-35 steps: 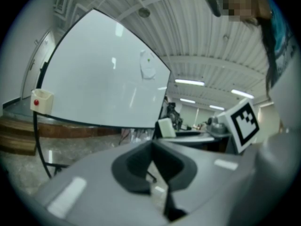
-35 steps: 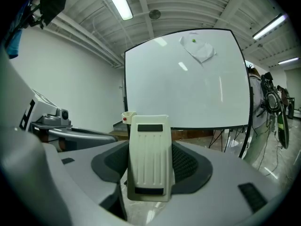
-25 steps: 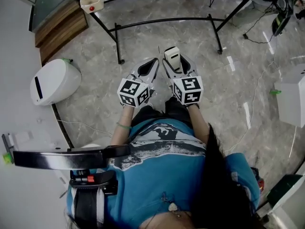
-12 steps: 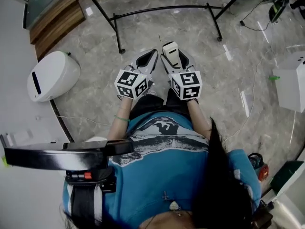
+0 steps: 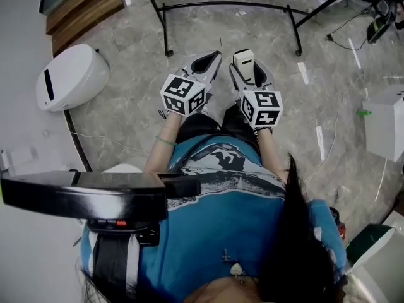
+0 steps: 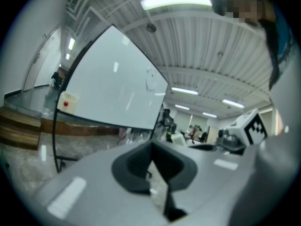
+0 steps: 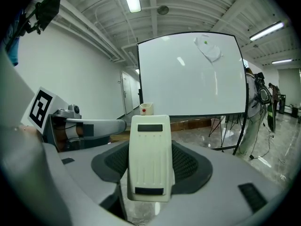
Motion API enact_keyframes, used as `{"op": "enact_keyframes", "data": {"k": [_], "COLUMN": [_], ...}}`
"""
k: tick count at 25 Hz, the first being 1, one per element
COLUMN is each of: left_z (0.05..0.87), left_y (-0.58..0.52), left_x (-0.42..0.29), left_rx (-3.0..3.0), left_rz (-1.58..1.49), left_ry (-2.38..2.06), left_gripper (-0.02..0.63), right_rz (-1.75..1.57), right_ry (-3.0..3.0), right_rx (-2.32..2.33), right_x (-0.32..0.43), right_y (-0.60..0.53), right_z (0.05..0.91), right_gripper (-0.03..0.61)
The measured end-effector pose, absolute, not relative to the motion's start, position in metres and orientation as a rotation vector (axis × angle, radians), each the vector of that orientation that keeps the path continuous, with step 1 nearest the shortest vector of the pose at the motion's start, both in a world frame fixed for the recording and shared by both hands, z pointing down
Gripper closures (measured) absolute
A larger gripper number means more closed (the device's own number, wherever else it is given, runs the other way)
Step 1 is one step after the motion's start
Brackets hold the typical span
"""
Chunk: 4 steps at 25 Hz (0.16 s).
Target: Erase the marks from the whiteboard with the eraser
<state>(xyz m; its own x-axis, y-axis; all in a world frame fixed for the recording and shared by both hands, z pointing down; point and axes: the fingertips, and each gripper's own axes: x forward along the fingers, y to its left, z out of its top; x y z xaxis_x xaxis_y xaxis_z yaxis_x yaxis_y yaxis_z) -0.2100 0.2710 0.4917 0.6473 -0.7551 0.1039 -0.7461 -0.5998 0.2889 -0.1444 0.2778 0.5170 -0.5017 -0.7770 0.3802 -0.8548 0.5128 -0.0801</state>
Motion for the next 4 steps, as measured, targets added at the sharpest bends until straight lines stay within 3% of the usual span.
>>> {"op": "enact_keyframes", "data": {"k": [4], "left_z": [0.4903], "left_y": [0.2729], "left_x": [-0.2206], "left_rx": [2.552], "left_rz": [-0.051], "left_ry": [-1.225], "left_gripper": [0.611], "right_rz": [0.371], "right_ry": [-2.457], "right_rx": [1.376], "right_x": [-0.1464], "right_y": [0.2798], "right_z": [0.5154], "right_gripper": [0.316]}}
